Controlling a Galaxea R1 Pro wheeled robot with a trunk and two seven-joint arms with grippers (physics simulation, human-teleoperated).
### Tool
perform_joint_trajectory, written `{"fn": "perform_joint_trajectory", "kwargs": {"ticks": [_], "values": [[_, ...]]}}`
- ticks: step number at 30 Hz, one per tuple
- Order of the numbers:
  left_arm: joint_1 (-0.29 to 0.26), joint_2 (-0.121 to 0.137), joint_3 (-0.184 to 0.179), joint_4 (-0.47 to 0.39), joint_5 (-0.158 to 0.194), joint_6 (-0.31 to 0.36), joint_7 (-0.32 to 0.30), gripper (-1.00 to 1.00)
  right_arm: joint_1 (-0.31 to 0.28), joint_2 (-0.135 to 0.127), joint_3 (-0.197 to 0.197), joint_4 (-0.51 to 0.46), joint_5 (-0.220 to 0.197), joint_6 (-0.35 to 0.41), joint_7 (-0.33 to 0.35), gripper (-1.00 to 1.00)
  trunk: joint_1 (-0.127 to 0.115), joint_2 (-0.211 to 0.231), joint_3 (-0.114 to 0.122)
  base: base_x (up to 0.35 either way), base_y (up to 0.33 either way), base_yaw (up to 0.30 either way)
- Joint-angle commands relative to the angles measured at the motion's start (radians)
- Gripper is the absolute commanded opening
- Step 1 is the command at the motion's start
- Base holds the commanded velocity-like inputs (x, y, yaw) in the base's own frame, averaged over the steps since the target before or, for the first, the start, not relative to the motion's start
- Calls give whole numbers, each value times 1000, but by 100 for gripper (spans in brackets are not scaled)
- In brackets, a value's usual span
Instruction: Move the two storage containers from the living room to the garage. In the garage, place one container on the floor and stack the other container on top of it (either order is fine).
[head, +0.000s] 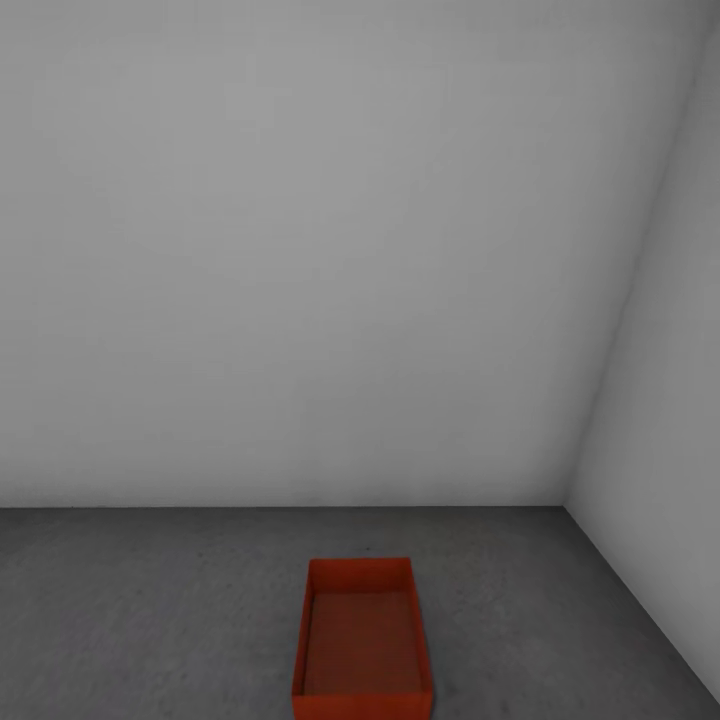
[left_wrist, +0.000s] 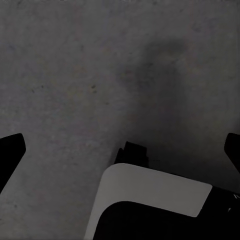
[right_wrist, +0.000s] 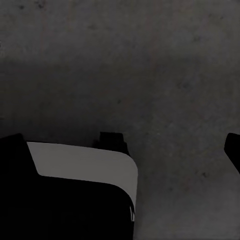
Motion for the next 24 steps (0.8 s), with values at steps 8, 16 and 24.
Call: {"fn": "perform_joint_trajectory", "kwargs": {"ticks": [8, 16, 24], "values": [[-1, -1, -7, -1, 7, 2, 2, 100, -1, 1, 8, 3, -9, -5, 1, 100, 0, -1, -1, 0, 0, 0], [-1, -1, -7, 0, 6, 3, 3, 100, -1, 4, 8, 3, -11, -5, -3, 100, 0, -1, 2, 0, 0, -136], [-1, -4, -7, -1, 6, 3, 3, 100, -1, 3, 8, 3, -9, -3, -2, 100, 0, -1, 6, 0, 0, -234]]}}
